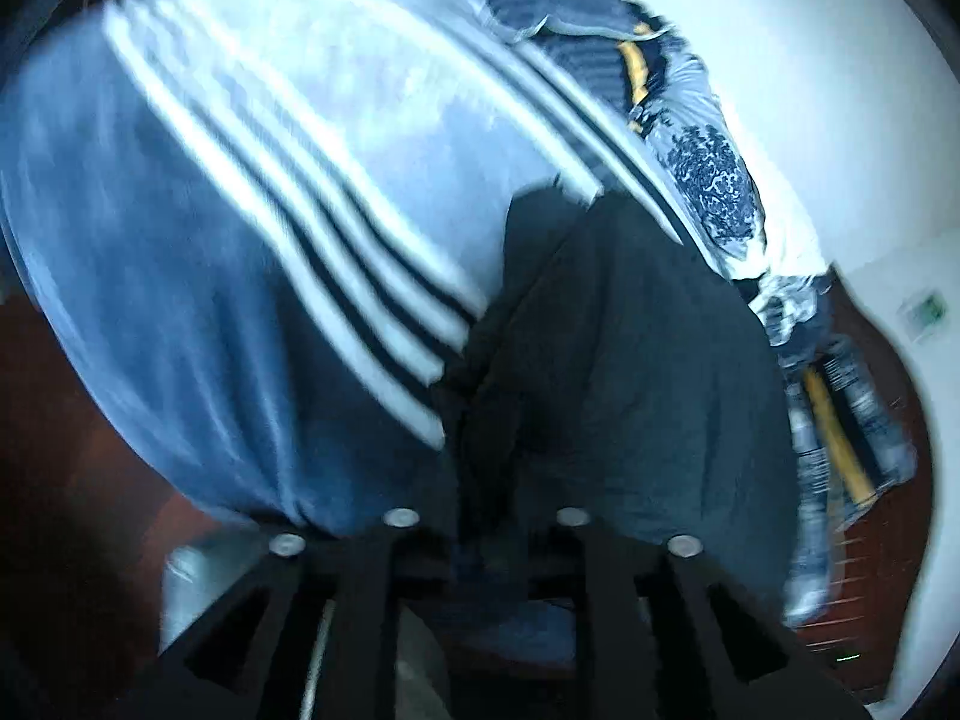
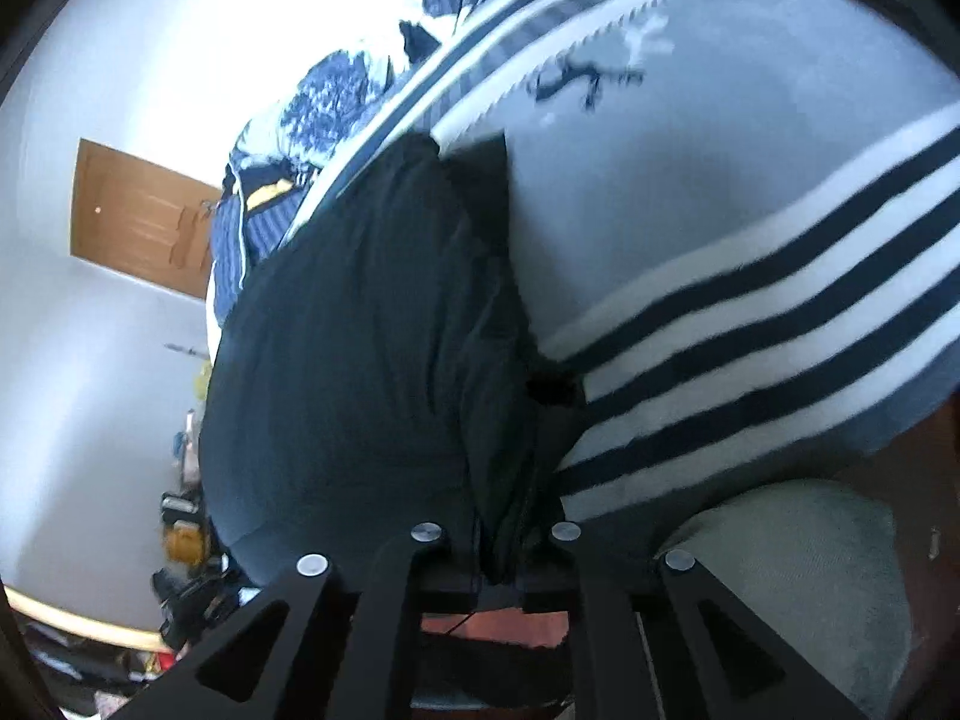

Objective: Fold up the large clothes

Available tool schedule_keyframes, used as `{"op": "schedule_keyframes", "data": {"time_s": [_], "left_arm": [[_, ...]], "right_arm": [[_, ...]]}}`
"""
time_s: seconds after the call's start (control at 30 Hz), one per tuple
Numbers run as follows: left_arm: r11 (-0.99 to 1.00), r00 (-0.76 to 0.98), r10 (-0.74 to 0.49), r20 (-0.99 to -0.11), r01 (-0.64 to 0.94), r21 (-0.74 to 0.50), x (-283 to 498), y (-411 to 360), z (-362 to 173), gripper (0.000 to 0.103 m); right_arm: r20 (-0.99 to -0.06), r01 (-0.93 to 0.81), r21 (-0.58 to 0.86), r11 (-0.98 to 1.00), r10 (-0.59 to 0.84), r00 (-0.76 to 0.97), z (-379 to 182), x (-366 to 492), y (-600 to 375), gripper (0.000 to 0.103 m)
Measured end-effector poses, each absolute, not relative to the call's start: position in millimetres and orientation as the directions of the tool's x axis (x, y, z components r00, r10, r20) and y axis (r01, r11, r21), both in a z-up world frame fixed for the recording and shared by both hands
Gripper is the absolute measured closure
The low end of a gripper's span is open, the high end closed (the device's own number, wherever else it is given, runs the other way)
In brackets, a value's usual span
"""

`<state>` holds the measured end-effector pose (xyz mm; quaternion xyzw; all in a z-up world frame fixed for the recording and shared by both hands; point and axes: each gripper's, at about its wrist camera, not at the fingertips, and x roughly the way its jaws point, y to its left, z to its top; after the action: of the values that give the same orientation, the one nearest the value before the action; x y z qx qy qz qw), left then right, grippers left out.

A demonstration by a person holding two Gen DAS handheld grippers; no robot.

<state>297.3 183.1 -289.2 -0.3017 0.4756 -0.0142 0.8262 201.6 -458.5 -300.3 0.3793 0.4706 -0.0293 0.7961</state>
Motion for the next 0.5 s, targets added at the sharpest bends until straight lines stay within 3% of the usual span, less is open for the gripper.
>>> {"op": "schedule_keyframes", "data": {"time_s": [0.03,0.1,0.13,0.23,0.33,0.43,0.5], "left_arm": [[0.851,0.569,-0.259,-0.780,-0.247,-0.463,296.0,179.1,-277.3,0.054],[0.910,0.631,-0.176,-0.756,-0.188,-0.369,295.1,166.7,-247.2,0.040],[0.928,0.656,-0.152,-0.739,-0.162,-0.335,296.1,158.4,-234.2,0.037],[0.950,0.682,-0.150,-0.716,-0.101,-0.295,307.0,126.4,-208.6,0.035],[0.972,0.664,-0.151,-0.732,-0.035,-0.232,323.6,84.3,-202.2,0.034],[0.990,0.645,-0.110,-0.756,0.004,-0.141,355.6,39.5,-210.1,0.032],[0.987,0.596,-0.140,-0.791,0.017,-0.161,381.3,25.6,-227.2,0.032]], "right_arm": [[-0.794,0.426,0.526,0.736,0.245,0.556,-289.8,198.9,-460.1,0.078],[-0.800,0.436,0.462,0.772,0.150,0.581,-265.6,199.7,-462.5,0.052],[-0.790,0.436,0.447,0.781,0.116,0.602,-255.3,200.3,-463.2,0.030],[-0.765,0.416,0.409,0.813,0.056,0.642,-223.1,216.1,-452.6,0.028],[-0.733,0.318,0.464,0.827,0.157,0.662,-213.4,240.0,-421.1,0.028],[-0.747,0.198,0.425,0.883,0.218,0.628,-213.3,282.8,-366.8,0.028],[-0.767,0.116,0.383,0.916,0.246,0.592,-219.0,319.0,-330.2,0.029]]}}
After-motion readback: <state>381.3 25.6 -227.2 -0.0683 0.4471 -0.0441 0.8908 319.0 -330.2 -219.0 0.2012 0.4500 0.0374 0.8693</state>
